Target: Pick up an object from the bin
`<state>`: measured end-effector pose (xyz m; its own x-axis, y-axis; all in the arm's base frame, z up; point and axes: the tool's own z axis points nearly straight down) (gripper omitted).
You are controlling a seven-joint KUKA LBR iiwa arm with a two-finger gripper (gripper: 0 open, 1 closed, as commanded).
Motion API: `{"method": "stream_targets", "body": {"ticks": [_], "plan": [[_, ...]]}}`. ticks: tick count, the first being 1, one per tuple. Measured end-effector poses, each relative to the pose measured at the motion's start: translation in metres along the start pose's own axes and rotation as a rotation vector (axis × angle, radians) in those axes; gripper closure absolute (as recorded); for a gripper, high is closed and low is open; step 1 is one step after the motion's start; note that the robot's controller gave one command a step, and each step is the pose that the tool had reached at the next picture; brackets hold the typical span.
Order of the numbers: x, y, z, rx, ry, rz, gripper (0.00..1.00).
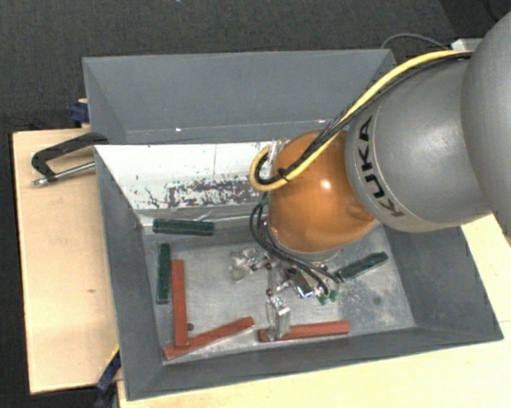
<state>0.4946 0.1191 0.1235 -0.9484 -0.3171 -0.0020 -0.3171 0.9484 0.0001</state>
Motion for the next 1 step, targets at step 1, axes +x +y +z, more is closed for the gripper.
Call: {"method": "stream_targets", "body": {"ticks": [1], "plan": [[-0.0124, 0.0185, 0.0522, -0.001, 0.000, -0.197, 0.00]]}}
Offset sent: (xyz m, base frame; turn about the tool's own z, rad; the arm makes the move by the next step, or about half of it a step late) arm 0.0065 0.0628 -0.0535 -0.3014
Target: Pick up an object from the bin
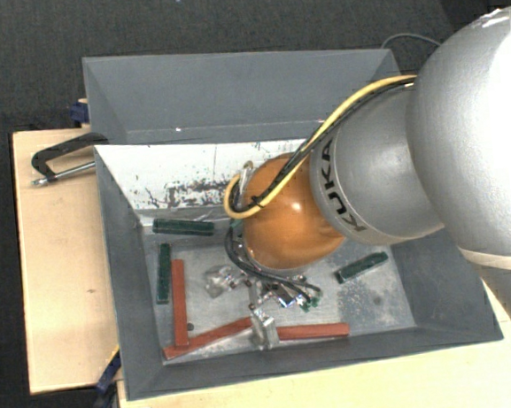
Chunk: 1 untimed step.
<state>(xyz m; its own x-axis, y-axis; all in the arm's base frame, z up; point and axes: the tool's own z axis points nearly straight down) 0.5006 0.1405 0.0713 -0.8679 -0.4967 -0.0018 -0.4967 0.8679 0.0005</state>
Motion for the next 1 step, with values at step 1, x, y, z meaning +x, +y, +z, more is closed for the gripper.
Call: {"method": "stream_targets", "body": {"ticks": [1], "plan": [[-0.0223, 0.0367, 0.0007, 0.000, -0.003, -0.104, 1.00]]}}
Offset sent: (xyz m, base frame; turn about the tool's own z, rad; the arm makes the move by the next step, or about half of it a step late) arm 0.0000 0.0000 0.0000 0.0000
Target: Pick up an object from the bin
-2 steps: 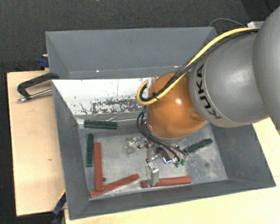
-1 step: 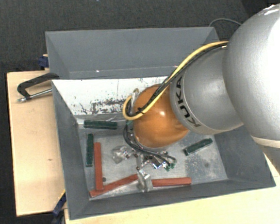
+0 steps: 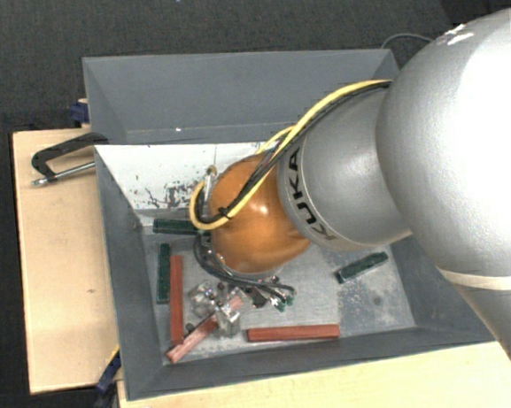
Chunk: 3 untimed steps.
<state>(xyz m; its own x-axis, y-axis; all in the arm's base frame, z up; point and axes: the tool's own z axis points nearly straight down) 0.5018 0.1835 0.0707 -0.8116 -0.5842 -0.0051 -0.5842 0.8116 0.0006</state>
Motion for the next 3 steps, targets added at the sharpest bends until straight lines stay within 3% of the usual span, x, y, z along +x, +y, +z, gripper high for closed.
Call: {"method": "stream_targets", "body": {"ticks": [1, 2, 3], "plan": [[0.000, 0.000, 0.000, 0.000, 0.000, 0.000, 1.00], [-0.026, -0.023, -0.120, 0.001, -0.001, -0.053, 1.00], [-0.026, -0.023, -0.120, 0.001, -0.001, -0.053, 1.00]]}}
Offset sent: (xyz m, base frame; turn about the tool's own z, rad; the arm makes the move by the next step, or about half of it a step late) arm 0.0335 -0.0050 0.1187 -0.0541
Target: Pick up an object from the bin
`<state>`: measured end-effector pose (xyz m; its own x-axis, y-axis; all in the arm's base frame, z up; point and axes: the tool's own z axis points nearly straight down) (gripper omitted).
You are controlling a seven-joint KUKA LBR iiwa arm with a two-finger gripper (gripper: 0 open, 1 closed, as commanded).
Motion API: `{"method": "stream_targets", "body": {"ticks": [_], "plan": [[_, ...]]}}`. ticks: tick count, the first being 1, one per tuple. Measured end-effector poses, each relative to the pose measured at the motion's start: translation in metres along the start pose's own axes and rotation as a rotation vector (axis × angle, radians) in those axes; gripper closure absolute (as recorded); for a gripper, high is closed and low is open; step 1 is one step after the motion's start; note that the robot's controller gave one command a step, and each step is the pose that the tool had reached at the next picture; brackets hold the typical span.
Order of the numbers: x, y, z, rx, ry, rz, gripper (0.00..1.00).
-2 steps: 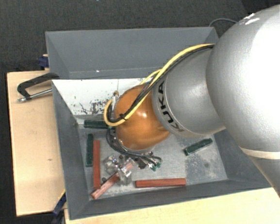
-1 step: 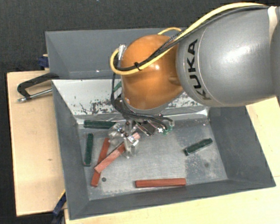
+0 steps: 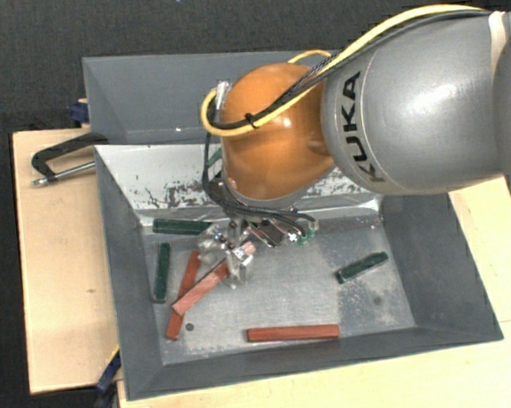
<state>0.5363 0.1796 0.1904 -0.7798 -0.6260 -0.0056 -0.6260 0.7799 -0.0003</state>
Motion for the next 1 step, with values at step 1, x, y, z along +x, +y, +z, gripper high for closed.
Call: {"method": "stream_targets", "body": {"ticks": [1], "plan": [[0.0068, -0.0054, -0.0155, -0.003, 0.004, -0.060, 1.00]]}}
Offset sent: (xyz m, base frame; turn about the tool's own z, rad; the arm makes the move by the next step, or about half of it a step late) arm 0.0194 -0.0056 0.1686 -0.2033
